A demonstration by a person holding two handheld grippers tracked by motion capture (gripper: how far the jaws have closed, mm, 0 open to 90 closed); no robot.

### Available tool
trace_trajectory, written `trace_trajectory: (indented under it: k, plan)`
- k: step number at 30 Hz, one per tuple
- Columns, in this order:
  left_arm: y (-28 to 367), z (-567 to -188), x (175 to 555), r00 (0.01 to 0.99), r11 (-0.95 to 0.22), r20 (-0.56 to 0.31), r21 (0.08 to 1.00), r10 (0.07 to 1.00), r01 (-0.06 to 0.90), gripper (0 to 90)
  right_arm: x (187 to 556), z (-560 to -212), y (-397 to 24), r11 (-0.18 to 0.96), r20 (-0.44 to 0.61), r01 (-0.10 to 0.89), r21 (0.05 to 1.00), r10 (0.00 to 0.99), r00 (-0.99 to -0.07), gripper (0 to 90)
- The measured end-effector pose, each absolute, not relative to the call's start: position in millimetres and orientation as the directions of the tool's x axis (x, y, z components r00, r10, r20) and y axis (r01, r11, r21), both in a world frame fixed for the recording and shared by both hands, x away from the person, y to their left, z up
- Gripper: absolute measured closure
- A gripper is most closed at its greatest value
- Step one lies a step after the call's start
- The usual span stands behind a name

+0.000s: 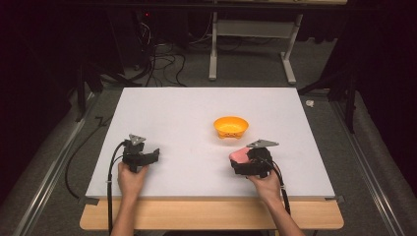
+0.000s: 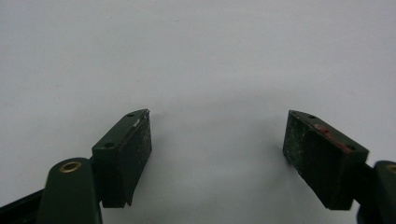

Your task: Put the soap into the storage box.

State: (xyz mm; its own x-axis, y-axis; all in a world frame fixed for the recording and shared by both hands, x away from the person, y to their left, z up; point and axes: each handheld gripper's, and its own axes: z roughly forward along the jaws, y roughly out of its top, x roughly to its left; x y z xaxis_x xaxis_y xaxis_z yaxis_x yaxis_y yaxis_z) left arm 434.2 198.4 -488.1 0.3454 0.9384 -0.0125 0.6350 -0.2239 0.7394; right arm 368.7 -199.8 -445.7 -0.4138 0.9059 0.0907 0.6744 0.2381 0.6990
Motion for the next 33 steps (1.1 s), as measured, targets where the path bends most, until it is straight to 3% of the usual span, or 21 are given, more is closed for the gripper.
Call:
trace_trajectory:
  k: [33]
  plan:
    - [198.4,-488.0,434.1,0.346,-0.225,-0.012,0.738,0.938,0.636,24.0,431.9,-369.0,-204.8,0.194,0.113,0.65,0.735,0.91,-0.399,13.9]
